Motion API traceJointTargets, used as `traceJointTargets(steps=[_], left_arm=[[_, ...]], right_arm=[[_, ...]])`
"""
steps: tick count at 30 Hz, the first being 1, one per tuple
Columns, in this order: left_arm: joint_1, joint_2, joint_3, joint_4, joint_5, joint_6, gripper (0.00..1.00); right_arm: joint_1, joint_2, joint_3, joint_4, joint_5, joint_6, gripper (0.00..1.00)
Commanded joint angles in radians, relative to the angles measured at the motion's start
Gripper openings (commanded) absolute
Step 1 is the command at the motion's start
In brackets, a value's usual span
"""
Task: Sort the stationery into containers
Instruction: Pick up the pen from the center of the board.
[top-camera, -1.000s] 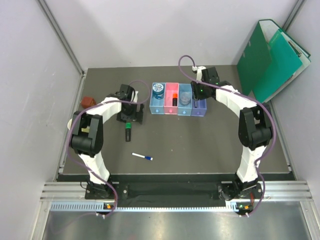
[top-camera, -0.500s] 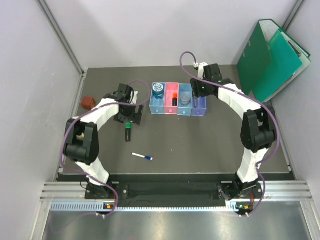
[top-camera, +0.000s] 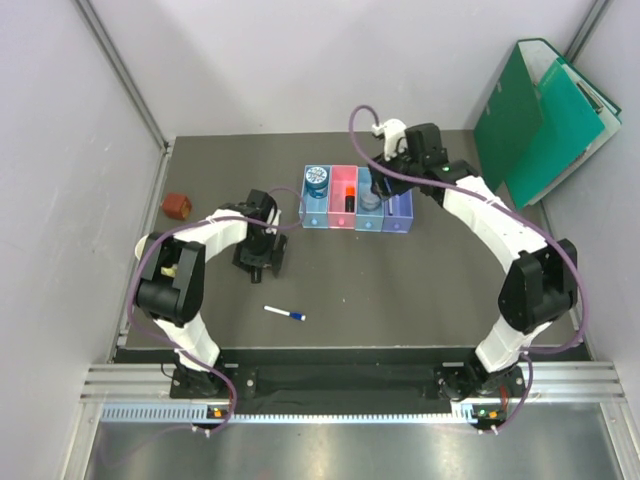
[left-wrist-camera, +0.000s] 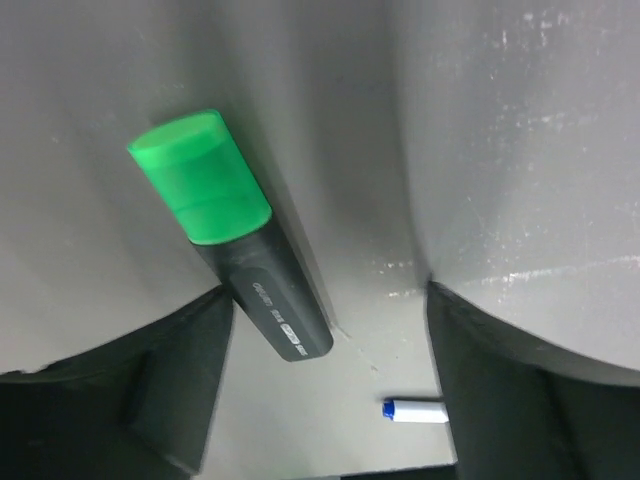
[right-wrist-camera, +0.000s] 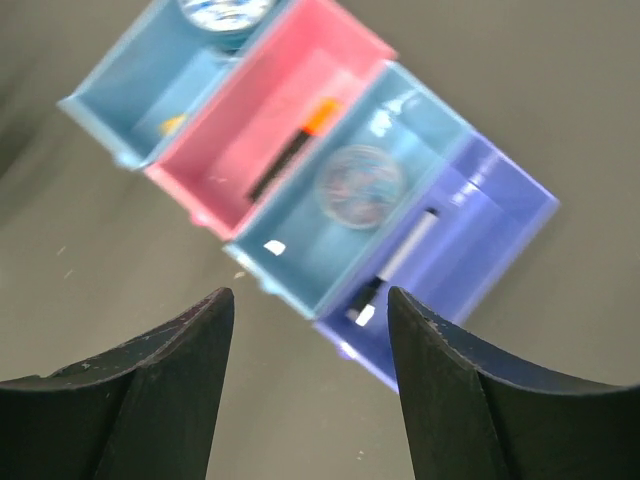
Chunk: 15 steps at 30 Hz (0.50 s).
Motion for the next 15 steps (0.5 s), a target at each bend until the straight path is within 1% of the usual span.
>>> traceJointTargets(steps=[1, 2, 3, 7, 9, 10, 11, 12, 13, 15], left_arm=[[-0.003, 0.022, -0.006, 0.083, -0.033, -0.016, 0.76], [-0.003, 0.022, -0.004, 0.088, -0.036, -0.016, 0.74], [-0.003, 0.022, -0.007, 0.092, -0.039, -0.012, 0.68], [-0.003, 0.013, -0.024, 0.114, -0.055, -0.005, 0.46], [-0.002, 0.010, -0.030, 0.121, -0.059, -0.004, 0.37], [-0.003, 0.011, -0.033, 0.121, -0.059, -0.002, 0.29], [-0.002, 0.008, -0.035, 0.125, -0.062, -0.002, 0.25], [-0.002, 0.007, -0.039, 0.126, -0.065, -0.002, 0.22], [-0.002, 0.007, -0.039, 0.128, -0.065, -0.001, 0.16], [-0.002, 0.004, -0.042, 0.132, -0.065, -0.001, 0.11]], right_arm=[[0.130, -0.084, -0.042, -0.051, -0.103, -0.152, 0.63], [0.151, -0.089, -0.052, -0.060, -0.112, -0.166, 0.63], [0.188, -0.088, -0.066, -0.071, -0.123, -0.189, 0.63], [0.271, -0.062, -0.085, -0.140, -0.164, -0.226, 0.64], [0.326, -0.052, -0.092, -0.166, -0.158, -0.260, 0.65], [0.343, -0.046, -0.095, -0.168, -0.157, -0.269, 0.65], [0.358, -0.043, -0.098, -0.169, -0.148, -0.277, 0.66], [0.387, -0.040, -0.100, -0.171, -0.145, -0.289, 0.66], [0.400, -0.034, -0.100, -0.172, -0.145, -0.295, 0.66], [0.438, -0.026, -0.097, -0.174, -0.134, -0.303, 0.67]])
